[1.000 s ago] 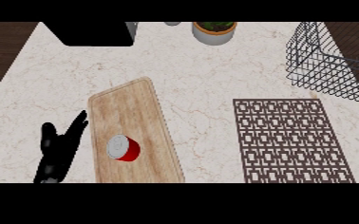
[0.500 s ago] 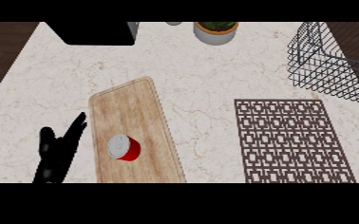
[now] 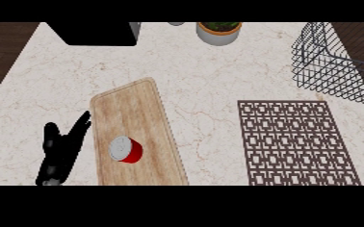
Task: Pick the croissant from the placemat and place it in the basket
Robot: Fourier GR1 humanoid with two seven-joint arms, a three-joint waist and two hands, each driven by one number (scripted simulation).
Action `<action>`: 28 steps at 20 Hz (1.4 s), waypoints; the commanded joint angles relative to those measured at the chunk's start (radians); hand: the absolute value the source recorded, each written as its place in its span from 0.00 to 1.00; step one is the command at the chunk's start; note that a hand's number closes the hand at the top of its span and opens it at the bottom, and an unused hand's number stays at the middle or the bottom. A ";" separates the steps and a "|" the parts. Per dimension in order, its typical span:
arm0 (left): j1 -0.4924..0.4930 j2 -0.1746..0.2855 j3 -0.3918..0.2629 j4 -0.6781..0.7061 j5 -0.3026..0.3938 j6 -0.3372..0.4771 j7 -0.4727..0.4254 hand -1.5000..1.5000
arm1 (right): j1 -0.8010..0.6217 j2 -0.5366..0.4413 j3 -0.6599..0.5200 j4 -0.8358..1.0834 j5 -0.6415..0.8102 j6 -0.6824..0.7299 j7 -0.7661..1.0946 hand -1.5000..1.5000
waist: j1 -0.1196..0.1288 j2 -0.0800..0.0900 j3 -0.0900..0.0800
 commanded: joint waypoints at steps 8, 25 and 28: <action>0.069 -0.001 -0.016 -0.048 0.001 -0.024 0.029 0.50 | 0.065 -0.158 0.074 0.225 0.137 -0.042 -0.123 0.00 | 0.009 0.007 -0.007; 0.070 -0.038 0.000 -0.010 -0.020 0.011 0.013 0.50 | 0.134 -0.282 -0.089 0.195 -0.069 -0.065 -0.163 0.00 | -0.025 -0.004 -0.008; 0.064 -0.025 0.005 0.005 -0.012 -0.016 -0.006 0.50 | 0.162 -0.378 -0.112 0.208 -0.089 -0.007 -0.142 0.00 | -0.023 -0.002 -0.009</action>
